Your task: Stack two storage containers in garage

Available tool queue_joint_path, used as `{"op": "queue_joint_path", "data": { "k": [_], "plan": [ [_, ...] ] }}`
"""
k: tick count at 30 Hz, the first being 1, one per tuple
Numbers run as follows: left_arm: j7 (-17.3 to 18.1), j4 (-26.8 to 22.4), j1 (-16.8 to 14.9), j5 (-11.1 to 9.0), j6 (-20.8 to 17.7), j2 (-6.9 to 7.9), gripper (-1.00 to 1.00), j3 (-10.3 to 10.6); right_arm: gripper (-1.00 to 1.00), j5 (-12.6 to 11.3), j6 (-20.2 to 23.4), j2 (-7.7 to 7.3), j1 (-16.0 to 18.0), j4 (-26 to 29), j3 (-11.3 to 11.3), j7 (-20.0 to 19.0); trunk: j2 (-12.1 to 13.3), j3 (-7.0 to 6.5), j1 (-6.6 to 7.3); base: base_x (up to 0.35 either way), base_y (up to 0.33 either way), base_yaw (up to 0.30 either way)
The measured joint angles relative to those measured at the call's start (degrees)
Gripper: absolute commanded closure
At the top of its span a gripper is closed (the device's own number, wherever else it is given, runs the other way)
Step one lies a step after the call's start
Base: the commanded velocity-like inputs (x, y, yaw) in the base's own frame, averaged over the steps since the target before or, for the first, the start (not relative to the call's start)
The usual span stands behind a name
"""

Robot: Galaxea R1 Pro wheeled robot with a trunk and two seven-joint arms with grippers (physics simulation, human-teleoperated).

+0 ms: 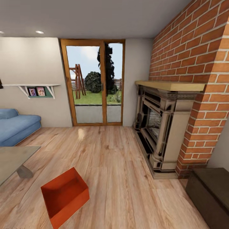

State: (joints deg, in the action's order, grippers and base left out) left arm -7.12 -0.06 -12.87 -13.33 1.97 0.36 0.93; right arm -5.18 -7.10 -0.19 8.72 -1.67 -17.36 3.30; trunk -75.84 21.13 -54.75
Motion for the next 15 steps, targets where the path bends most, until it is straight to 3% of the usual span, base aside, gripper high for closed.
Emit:
{"op": "queue_joint_path", "data": {
  "k": [15],
  "plan": [
    [0.0, 0.0, 0.0, 0.0, 0.0, 0.00, -1.00, 0.0, -1.00, 0.0, -0.1, 0.00, 0.0, 0.0, 0.0, 0.0, 0.0, 0.00, 0.00, 0.299, -0.163, 0.269]
  ]
}}
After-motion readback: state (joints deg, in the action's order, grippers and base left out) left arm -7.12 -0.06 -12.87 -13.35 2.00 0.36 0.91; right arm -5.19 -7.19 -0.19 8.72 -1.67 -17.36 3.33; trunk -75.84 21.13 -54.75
